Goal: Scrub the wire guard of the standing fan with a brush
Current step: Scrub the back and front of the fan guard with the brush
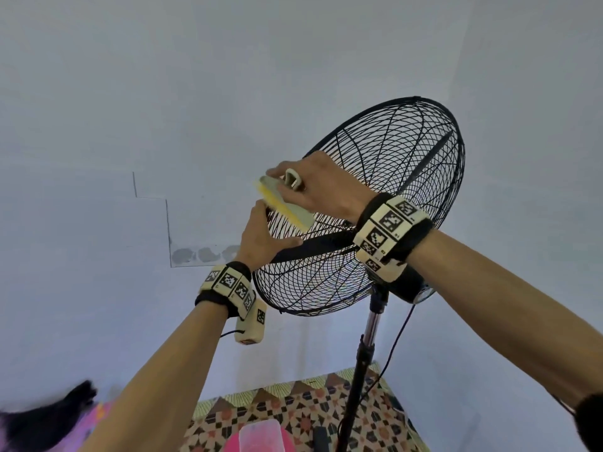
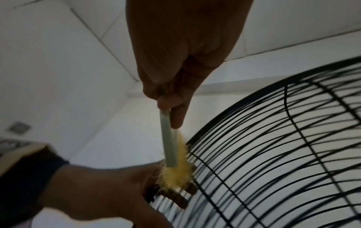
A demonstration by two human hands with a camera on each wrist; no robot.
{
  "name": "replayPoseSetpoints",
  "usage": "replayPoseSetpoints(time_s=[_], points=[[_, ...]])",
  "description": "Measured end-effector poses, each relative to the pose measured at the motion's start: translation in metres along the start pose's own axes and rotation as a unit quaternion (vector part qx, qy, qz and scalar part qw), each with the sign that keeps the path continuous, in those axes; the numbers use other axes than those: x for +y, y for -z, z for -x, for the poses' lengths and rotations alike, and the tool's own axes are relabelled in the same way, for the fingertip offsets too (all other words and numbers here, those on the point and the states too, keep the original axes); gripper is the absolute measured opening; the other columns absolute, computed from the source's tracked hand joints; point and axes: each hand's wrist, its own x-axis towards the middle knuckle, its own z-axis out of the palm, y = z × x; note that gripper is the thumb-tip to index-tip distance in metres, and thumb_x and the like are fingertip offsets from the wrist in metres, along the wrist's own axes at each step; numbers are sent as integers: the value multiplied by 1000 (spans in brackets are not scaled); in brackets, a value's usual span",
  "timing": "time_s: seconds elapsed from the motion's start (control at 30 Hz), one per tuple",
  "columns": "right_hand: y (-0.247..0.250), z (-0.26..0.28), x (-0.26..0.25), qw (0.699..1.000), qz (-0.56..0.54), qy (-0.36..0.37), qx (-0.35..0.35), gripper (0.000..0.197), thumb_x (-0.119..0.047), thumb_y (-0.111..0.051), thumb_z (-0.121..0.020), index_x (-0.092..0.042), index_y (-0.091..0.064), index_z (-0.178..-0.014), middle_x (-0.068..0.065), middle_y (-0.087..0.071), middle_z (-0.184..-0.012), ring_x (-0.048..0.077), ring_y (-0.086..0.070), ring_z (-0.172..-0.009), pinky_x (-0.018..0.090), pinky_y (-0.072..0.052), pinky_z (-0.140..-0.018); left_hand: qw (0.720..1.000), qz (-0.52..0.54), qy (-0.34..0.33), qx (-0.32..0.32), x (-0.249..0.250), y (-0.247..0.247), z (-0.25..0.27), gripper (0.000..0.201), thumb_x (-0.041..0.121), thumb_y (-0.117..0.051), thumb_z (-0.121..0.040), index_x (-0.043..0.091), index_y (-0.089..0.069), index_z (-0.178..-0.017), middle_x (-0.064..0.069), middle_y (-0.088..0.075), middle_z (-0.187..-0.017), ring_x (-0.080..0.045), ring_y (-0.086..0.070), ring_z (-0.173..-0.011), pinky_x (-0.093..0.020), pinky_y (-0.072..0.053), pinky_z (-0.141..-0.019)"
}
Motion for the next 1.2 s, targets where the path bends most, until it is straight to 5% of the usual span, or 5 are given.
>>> replayPoseSetpoints(time_s=[0.17,0.37,0.6,0.8,1.2], points=[[8,7,6,999,30,-5,15,20,-26,-68,-91,-10,-74,-100,-11,-58,-65,1,-51,-52,17,-40,-54,1000,15,-11,3,-1,2,2,107,42,-97,-66,19,-35,-150,-1,-49,-145,-16,-49,-131,-36,-43,-108],[-12,35,12,994,-1,95,46,35,-29,-62,-102,-8,-67,-131,9,-77,-110,16,-74,-82,23,-59,-76,1000,-4,-4,-4,0,2,1,105,42,-96,-68,15,-34,-148,-4,-50,-141,-20,-49,-130,-42,-45,-108],[-13,67,28,988,61,125,68,27,-22,-59,-93,-4,-71,-108,7,-72,-73,22,-63,-51,36,-56,-47,1000,-11,-28,6,1,0,1,106,36,-97,-69,16,-33,-151,-3,-50,-142,-19,-53,-126,-35,-47,-105],[-38,86,48,961,135,226,90,54,-9,-70,-94,-7,-50,-144,11,-71,-93,22,-62,-64,30,-54,-47,999,-20,-39,0,-3,3,1,104,38,-95,-71,16,-33,-151,-3,-50,-145,-17,-50,-131,-38,-45,-110],[-63,127,83,948,174,236,127,56,-3,-73,-91,-2,-53,-143,19,-71,-112,30,-72,-86,38,-62,-56,1000,-15,-20,1,3,3,2,105,33,-96,-70,17,-32,-151,-2,-52,-141,-18,-53,-126,-32,-45,-104]])
